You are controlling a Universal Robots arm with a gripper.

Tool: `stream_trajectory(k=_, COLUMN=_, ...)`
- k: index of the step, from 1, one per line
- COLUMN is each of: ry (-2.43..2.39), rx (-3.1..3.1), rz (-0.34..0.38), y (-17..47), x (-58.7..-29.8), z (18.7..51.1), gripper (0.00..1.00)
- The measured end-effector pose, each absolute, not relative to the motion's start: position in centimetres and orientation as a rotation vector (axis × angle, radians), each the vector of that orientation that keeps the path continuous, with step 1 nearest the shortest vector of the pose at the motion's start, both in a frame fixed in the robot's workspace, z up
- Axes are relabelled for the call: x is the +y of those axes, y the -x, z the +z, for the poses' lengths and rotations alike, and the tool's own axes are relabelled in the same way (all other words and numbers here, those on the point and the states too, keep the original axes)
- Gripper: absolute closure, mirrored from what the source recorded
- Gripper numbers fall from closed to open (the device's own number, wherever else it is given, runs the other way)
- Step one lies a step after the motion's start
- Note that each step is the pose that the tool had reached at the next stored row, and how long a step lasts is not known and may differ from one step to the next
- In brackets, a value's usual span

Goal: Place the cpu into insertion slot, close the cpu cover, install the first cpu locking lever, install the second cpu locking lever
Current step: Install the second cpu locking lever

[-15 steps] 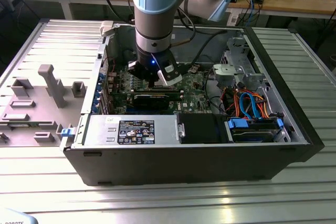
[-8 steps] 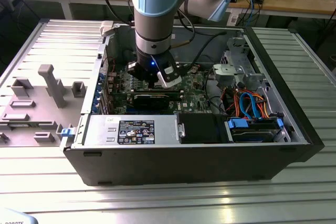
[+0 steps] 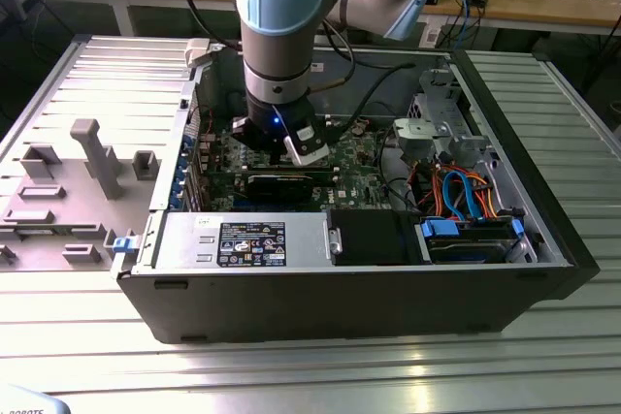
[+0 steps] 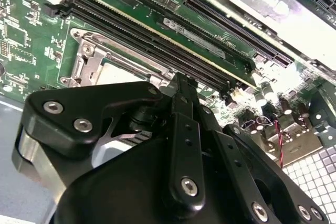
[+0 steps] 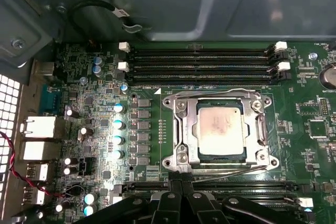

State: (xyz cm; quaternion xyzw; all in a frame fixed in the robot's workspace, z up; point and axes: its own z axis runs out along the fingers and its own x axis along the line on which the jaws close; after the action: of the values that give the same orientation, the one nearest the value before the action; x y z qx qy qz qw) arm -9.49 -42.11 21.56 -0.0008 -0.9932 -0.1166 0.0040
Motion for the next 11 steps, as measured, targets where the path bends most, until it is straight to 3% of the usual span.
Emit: stream_trajectory(k=11, ry=0.034, rx=-3.11, rz=-0.395, y=9.64, x=-42.44, z=21.05, gripper=0.89)
